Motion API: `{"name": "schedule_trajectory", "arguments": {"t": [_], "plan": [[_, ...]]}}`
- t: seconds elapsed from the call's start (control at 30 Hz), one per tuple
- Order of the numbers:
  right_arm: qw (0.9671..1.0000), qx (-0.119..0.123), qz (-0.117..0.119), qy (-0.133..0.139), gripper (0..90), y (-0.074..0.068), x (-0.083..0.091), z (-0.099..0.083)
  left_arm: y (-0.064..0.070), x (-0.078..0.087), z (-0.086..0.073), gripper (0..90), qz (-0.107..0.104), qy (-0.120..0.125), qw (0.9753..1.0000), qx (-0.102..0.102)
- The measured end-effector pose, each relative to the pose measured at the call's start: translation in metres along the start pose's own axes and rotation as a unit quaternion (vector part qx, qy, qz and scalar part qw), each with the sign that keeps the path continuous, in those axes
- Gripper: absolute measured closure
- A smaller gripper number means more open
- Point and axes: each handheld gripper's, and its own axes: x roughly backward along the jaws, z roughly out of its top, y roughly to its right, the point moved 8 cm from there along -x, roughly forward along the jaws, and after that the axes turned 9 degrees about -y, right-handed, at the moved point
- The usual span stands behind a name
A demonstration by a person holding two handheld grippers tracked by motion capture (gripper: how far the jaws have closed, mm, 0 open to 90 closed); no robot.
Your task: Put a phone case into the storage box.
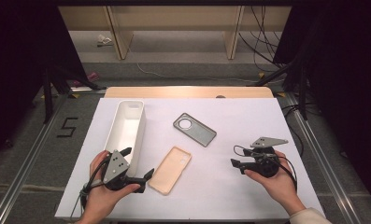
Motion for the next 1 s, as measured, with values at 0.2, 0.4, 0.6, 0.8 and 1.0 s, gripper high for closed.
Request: {"name": "schedule_trajectory", "arguments": {"t": [0.2,0.4,0.6,0.8,1.0], "plan": [[0.9998,0.019,-0.005,0.010,45.7,0.002,-0.005,0.012,0.001,-0.002,0.000,1.5,-0.003,-0.001,1.0000,0.001],[0.9991,0.035,-0.025,0.005,76.3,0.010,-0.016,0.037,0.001,-0.004,0.000,1.7,0.000,-0.004,1.0000,-0.002],[0.9990,0.026,-0.033,-0.013,90.0,0.025,-0.038,0.065,0.000,-0.003,-0.001,2.0,-0.001,-0.003,1.0000,0.000],[0.9987,0.008,-0.038,-0.033,90.0,0.043,-0.067,0.086,-0.002,-0.003,-0.001,2.1,-0.001,-0.002,1.0000,0.001],[0.9979,-0.006,-0.038,-0.051,90.0,0.055,-0.095,0.096,-0.002,-0.003,-0.002,2.2,-0.001,-0.002,1.0000,0.003]]}}
